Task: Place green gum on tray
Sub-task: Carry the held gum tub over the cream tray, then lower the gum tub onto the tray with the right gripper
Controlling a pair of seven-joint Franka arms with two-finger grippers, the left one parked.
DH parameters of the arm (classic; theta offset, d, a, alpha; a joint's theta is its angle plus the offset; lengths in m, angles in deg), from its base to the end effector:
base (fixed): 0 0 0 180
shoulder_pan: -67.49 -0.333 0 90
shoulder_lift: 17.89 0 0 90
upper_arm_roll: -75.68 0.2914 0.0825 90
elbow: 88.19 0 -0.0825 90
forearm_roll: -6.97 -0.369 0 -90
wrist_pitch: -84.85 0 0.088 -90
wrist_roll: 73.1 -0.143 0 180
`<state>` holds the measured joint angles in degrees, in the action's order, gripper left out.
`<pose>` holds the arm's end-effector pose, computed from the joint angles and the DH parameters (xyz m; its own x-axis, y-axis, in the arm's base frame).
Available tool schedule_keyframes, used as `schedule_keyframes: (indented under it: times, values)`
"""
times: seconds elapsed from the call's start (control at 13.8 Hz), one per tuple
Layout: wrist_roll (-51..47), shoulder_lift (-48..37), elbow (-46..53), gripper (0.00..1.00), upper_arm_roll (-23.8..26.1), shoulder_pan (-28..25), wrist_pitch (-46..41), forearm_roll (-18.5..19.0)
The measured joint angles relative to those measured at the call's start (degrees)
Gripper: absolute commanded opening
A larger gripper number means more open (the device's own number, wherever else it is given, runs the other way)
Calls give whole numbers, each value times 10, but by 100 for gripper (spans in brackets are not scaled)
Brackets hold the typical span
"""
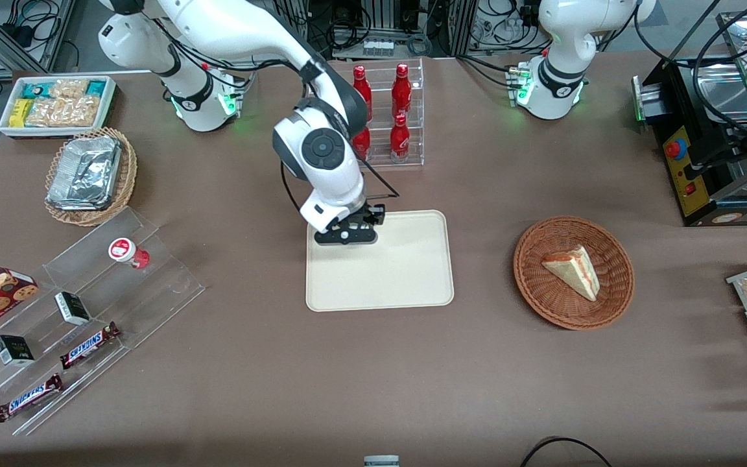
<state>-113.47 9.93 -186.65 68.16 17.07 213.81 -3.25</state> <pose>0.4659 0.4541 0.2642 0.9988 -0.0471 -0.0165 -0.0484 -0.9943 -0.0950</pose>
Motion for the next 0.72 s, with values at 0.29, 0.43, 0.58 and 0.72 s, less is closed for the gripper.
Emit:
schedule_keyframes:
  times: [0.29, 0.43, 0.58, 0.72]
  values:
    - [0, 41, 15, 0, -3, -3, 36, 0]
    - [-1, 64, 40, 0, -6, -3, 37, 0]
    - [-16, 87, 65, 0, -8, -3, 37, 16]
    - [-39, 108, 85, 0, -9, -3, 38, 43]
